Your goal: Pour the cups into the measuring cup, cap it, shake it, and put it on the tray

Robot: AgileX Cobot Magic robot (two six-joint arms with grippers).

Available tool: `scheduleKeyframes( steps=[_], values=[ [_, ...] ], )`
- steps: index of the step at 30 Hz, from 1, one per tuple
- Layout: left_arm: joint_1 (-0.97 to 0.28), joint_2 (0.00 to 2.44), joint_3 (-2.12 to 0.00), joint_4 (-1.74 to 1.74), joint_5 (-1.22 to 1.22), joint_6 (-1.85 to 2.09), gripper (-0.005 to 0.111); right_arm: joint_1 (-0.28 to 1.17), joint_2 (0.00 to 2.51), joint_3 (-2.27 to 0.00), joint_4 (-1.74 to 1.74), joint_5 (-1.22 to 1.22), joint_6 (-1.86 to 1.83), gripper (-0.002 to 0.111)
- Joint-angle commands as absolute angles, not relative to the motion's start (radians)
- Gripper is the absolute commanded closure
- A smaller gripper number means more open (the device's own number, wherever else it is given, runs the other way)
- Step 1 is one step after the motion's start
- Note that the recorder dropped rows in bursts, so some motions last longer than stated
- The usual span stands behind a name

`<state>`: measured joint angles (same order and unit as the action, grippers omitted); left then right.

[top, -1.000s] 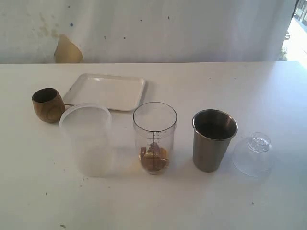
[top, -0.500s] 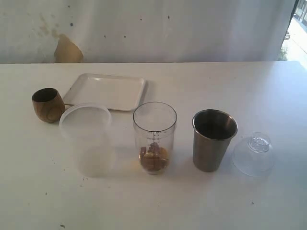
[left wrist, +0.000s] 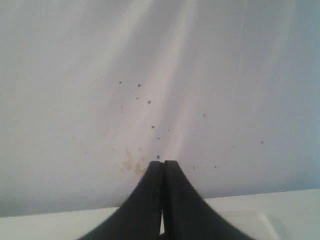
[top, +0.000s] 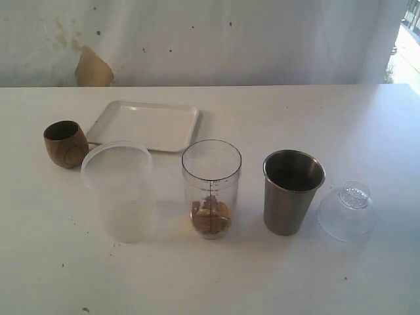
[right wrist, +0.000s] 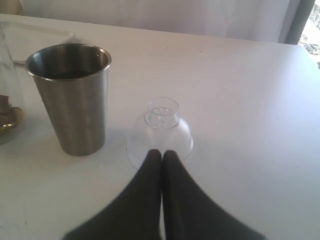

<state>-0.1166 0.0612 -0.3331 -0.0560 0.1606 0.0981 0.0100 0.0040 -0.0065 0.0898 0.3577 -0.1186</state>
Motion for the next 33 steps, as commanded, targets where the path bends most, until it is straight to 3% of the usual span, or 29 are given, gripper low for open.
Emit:
scheduleKeyframes(
  steps=[1, 6, 8, 33],
  values=[
    [-0.011, 0.000, -0.176, -0.089, 0.144, 0.099, 0.107, 0.011, 0.000, 0.000, 0.084, 0.351, -0.117, 0.108],
    [0.049, 0.000, 0.000, -0.017, 0.120, 0.020, 0.107, 0.011, 0.000, 0.000, 0.084, 0.351, -0.117, 0.108],
    [0.049, 0.000, 0.000, 0.007, 0.233, 0.025, 0.107, 0.011, 0.000, 0.000, 0.084, 0.351, -0.117, 0.108],
    [0.049, 0.000, 0.000, 0.008, 0.211, 0.027, 0.107, 0.011, 0.000, 0.000, 0.084, 0.351, -0.135, 0.108]
  ],
)
